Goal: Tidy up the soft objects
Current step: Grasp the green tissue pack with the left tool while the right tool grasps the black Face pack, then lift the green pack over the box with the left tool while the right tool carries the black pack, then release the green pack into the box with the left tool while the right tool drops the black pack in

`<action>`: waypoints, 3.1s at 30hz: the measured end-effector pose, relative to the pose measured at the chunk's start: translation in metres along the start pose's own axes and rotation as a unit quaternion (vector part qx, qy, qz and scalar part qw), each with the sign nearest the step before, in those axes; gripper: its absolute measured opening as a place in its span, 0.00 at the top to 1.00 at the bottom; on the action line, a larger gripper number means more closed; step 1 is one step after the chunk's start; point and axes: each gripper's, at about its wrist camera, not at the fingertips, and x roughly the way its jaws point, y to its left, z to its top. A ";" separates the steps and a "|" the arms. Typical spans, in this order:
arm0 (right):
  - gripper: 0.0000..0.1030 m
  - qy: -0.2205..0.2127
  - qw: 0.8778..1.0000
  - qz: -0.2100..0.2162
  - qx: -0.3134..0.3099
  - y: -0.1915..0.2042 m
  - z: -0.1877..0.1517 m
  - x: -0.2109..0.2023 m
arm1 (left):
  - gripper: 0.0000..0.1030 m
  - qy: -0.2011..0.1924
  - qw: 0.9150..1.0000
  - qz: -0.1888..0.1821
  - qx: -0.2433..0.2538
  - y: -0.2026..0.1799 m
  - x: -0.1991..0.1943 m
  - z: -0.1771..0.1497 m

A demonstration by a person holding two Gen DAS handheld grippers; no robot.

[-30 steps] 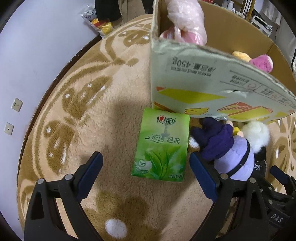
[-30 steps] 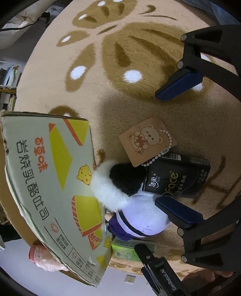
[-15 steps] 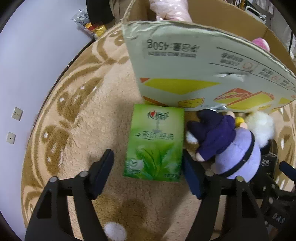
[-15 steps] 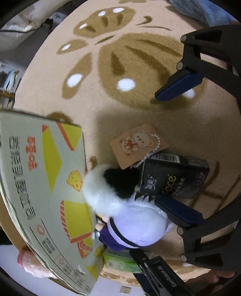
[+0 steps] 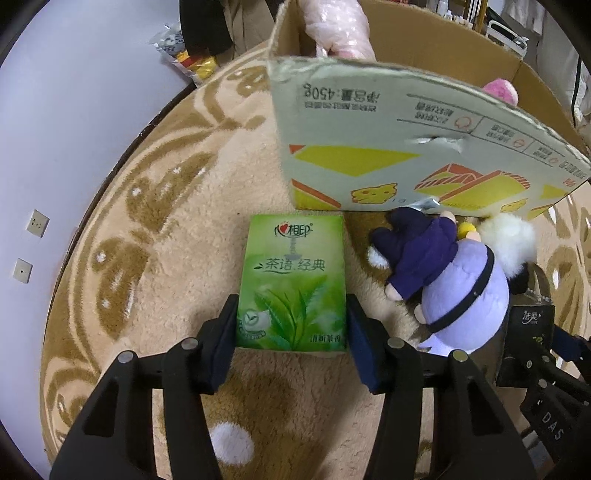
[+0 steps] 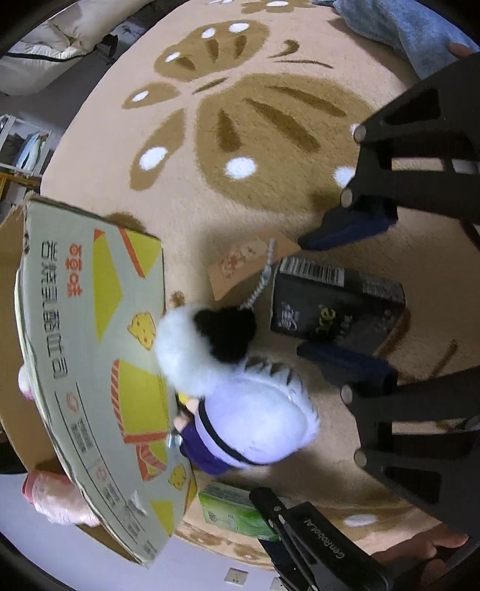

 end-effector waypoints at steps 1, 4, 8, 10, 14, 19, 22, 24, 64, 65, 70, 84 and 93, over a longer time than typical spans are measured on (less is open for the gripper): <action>0.56 0.000 1.000 0.005 -0.002 0.003 -0.001 0.001 | 0.49 -0.001 1.000 -0.001 0.002 0.000 -0.002 -0.001; 0.57 -0.003 1.000 0.005 -0.011 0.012 -0.004 -0.002 | 0.49 -0.001 1.000 0.001 0.004 -0.001 -0.006 -0.004; 0.57 -0.003 1.000 0.011 -0.013 0.013 -0.005 -0.005 | 0.49 -0.006 1.000 -0.001 0.001 -0.001 -0.013 -0.008; 0.57 0.000 1.000 0.015 -0.008 0.010 -0.002 -0.006 | 0.49 -0.009 1.000 -0.001 0.000 -0.002 -0.017 -0.009; 0.58 -0.010 1.000 0.016 -0.006 -0.003 0.004 -0.017 | 0.49 -0.004 1.000 0.007 -0.002 0.001 -0.015 -0.011; 0.63 -0.056 0.998 0.036 -0.013 -0.010 0.007 -0.040 | 0.49 -0.029 1.000 0.005 -0.012 0.007 -0.027 -0.011; 0.65 -0.081 0.994 0.074 0.000 -0.012 0.014 -0.052 | 0.49 -0.048 0.999 0.013 -0.012 0.006 -0.041 -0.013; 0.67 -0.099 0.991 0.091 0.002 -0.011 0.019 -0.060 | 0.49 -0.064 0.998 0.023 -0.008 0.004 -0.053 -0.016; 0.68 -0.312 0.943 0.113 -0.001 -0.012 0.093 -0.115 | 0.49 -0.267 0.964 -0.012 0.015 -0.026 -0.135 0.084; 0.68 -0.310 0.944 0.114 0.001 -0.013 0.095 -0.113 | 0.49 -0.261 0.965 -0.020 0.014 -0.026 -0.130 0.086; 0.68 -0.296 0.948 0.121 0.012 -0.018 0.101 -0.101 | 0.49 -0.242 0.969 -0.031 0.018 -0.032 -0.110 0.088; 0.63 -0.268 0.954 0.138 0.013 -0.018 0.104 -0.089 | 0.39 -0.227 0.973 -0.028 0.026 -0.041 -0.095 0.088; 0.30 -0.256 0.957 0.137 0.010 -0.019 0.100 -0.097 | 0.15 -0.237 0.971 -0.036 0.008 -0.026 -0.115 0.076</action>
